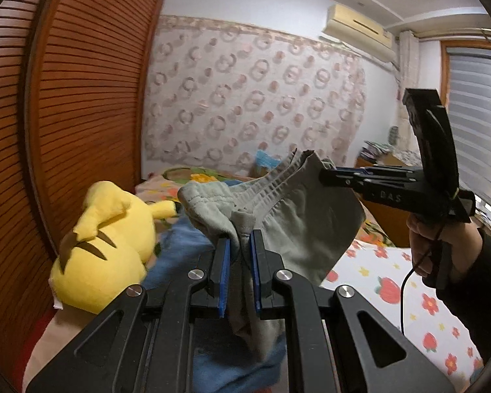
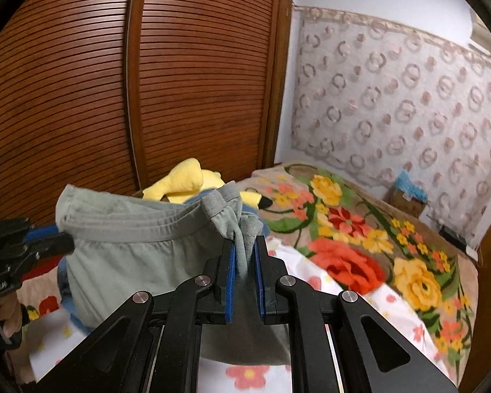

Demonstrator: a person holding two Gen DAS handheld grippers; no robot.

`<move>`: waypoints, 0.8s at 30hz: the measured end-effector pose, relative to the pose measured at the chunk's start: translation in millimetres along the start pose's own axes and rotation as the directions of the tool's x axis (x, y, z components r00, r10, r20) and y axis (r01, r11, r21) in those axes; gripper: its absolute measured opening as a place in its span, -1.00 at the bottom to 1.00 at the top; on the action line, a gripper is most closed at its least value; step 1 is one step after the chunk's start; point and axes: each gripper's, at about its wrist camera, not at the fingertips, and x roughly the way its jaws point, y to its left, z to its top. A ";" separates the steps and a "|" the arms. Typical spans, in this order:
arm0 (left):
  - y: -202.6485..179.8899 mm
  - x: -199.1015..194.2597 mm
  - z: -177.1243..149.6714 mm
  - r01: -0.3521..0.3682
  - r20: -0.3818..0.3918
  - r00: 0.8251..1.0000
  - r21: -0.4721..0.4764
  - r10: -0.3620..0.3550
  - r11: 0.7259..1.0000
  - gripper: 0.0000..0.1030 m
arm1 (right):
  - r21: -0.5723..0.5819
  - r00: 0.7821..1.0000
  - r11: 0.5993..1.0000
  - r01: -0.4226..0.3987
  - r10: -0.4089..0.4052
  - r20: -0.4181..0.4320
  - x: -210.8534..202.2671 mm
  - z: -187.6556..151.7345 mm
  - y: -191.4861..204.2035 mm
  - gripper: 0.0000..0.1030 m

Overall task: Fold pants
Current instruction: 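Lift the folded pants with both grippers and carry them onto the jeans, then lower the pants onto the jeans stack and open both grippers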

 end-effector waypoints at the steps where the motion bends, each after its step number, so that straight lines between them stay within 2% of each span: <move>1: 2.2 -0.3 -2.2 -0.005 0.007 1.000 -0.013 0.005 1.000 -0.75 | -0.016 1.000 1.000 -0.003 0.003 0.006 5.3 2.3 0.1 -0.79; 12: 14.3 -4.5 -21.9 -0.107 0.024 0.994 -0.096 0.110 0.990 -0.74 | -0.104 0.997 0.991 -0.082 0.082 -0.010 73.7 22.8 8.3 -0.79; 20: 20.7 -0.1 -31.3 -0.129 -0.012 0.992 -0.121 0.128 0.984 -0.74 | -0.129 0.995 0.987 -0.100 0.096 -0.038 100.4 24.2 12.7 -0.79; 24: 18.7 0.1 -33.0 -0.141 -0.024 0.990 -0.116 0.140 0.983 -0.74 | -0.090 0.995 0.992 -0.088 0.084 -0.046 104.6 21.1 8.1 -0.79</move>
